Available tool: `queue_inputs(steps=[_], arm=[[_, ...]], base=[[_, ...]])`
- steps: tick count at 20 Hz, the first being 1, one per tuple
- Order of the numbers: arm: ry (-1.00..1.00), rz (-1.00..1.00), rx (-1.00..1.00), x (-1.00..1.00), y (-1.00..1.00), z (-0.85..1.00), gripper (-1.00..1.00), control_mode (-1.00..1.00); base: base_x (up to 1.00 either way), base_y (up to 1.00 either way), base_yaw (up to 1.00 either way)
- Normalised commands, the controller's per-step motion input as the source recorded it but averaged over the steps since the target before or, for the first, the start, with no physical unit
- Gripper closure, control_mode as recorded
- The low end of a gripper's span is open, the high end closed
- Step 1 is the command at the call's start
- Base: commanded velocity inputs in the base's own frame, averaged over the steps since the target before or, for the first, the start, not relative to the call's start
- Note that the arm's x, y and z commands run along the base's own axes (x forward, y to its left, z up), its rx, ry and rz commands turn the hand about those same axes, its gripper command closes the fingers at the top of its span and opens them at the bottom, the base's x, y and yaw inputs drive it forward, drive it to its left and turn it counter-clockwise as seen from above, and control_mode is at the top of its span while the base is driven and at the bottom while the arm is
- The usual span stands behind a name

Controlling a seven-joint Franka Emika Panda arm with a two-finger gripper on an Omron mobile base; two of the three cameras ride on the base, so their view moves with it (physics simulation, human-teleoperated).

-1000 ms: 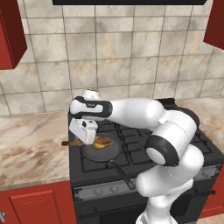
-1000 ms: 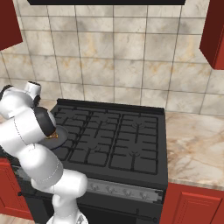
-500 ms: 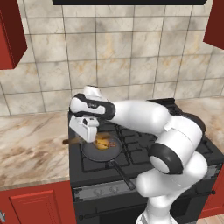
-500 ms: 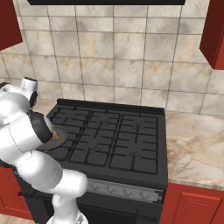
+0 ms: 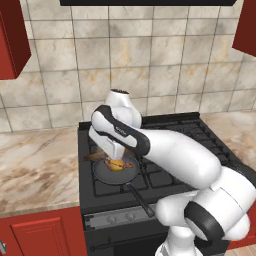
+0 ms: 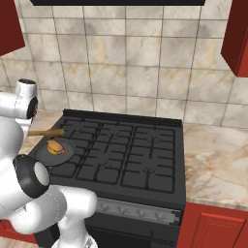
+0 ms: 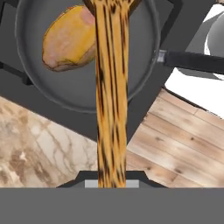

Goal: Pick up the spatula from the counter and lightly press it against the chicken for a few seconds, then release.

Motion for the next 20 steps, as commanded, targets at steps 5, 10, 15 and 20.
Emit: queue_inputs(steps=[5, 10, 15, 20], arm=[[-0.23, 0.05, 0.00, -0.48, -0.50, 0.68, 1.00, -1.00], [-0.18, 0.03, 0.00, -0.52, -0.57, 0.57, 1.00, -1.00], [-0.12, 0.02, 0.00, -0.54, -0.65, 0.41, 1.00, -1.00], [-0.11, 0.02, 0.00, -0.54, -0.74, 0.39, 1.00, -1.00]], base=[[0.00, 0.00, 0.00], [0.00, 0.00, 0.00], [0.00, 0.00, 0.00], [0.00, 0.00, 0.00]])
